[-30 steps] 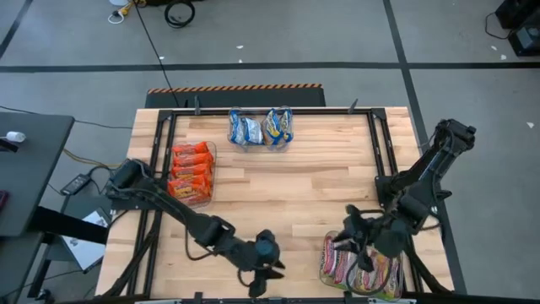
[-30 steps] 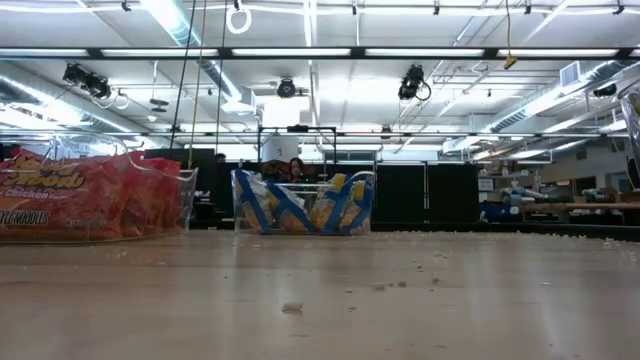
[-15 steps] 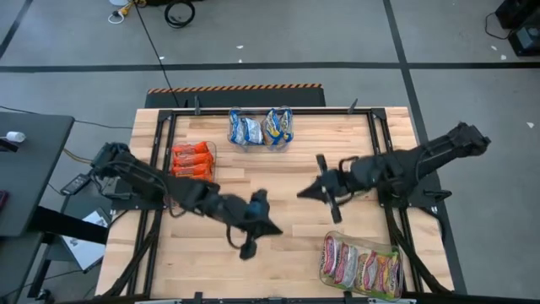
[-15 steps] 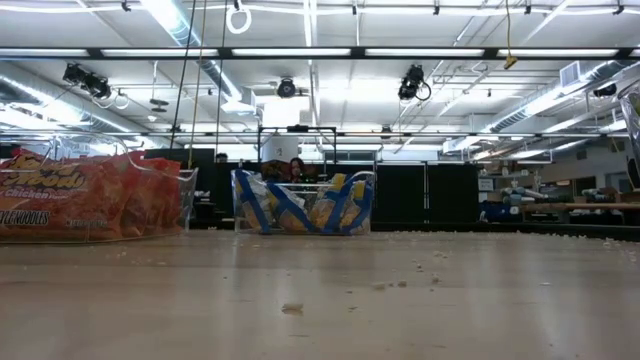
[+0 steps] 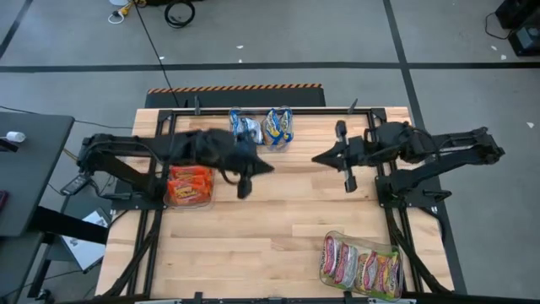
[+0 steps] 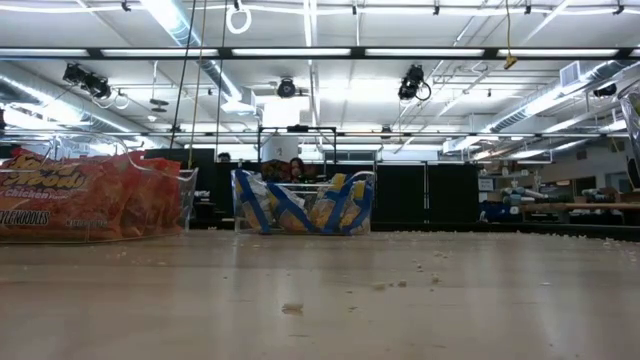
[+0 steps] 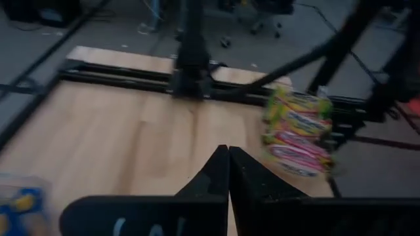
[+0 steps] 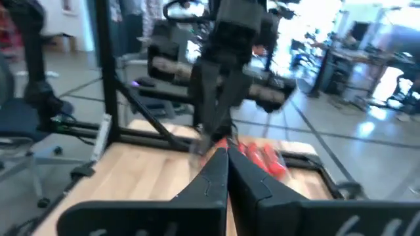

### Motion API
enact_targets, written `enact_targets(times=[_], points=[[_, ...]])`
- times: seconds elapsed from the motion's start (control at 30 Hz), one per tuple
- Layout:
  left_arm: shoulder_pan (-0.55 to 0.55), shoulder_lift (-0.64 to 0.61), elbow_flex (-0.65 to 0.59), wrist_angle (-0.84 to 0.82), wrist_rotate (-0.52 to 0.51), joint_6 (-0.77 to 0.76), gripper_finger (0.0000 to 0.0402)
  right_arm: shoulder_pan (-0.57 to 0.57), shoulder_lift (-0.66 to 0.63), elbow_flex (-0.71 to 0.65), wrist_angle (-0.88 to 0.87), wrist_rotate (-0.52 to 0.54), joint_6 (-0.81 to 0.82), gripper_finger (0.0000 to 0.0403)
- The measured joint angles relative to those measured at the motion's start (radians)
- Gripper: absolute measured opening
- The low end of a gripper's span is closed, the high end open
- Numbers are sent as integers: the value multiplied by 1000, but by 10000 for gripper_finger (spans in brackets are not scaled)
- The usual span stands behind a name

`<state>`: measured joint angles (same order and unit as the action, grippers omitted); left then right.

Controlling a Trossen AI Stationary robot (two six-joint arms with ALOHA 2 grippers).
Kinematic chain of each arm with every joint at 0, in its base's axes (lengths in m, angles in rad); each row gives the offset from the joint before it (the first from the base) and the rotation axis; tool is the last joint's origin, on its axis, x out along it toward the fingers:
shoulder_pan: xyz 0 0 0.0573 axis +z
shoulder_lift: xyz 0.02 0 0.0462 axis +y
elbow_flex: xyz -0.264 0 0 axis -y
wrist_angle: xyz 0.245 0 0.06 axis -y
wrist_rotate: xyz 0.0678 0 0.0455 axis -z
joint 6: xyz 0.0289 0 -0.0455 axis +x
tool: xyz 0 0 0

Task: Sort Maruchan noodles
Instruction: Return to Home Position

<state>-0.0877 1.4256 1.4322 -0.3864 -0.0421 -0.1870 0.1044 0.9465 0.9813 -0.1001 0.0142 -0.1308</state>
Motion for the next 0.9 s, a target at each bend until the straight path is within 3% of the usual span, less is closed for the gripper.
enact_targets(times=[0.1,0.23,0.47,0.57,0.73,0.83,0.9], points=[[49,-29,0,-24,1,29,3,-13,-30,0,-27,59,5,17],[105,-66,0,-94,3,46,3,-15,-49,0,-38,72,143,31],[131,-157,-8,-104,1,73,7,-24,-90,-80,-49,46,40,33],[131,-245,-111,-35,-12,58,8,-30,-159,-155,-20,21,-1,32],[133,-474,-407,153,-42,-22,9,-47,-295,-259,-4,36,-16,32],[137,-644,-528,175,-40,-37,10,-49,-383,-282,-92,52,-4,33],[137,-754,-582,105,-53,-33,10,-49,-432,-282,-166,60,5,34]])
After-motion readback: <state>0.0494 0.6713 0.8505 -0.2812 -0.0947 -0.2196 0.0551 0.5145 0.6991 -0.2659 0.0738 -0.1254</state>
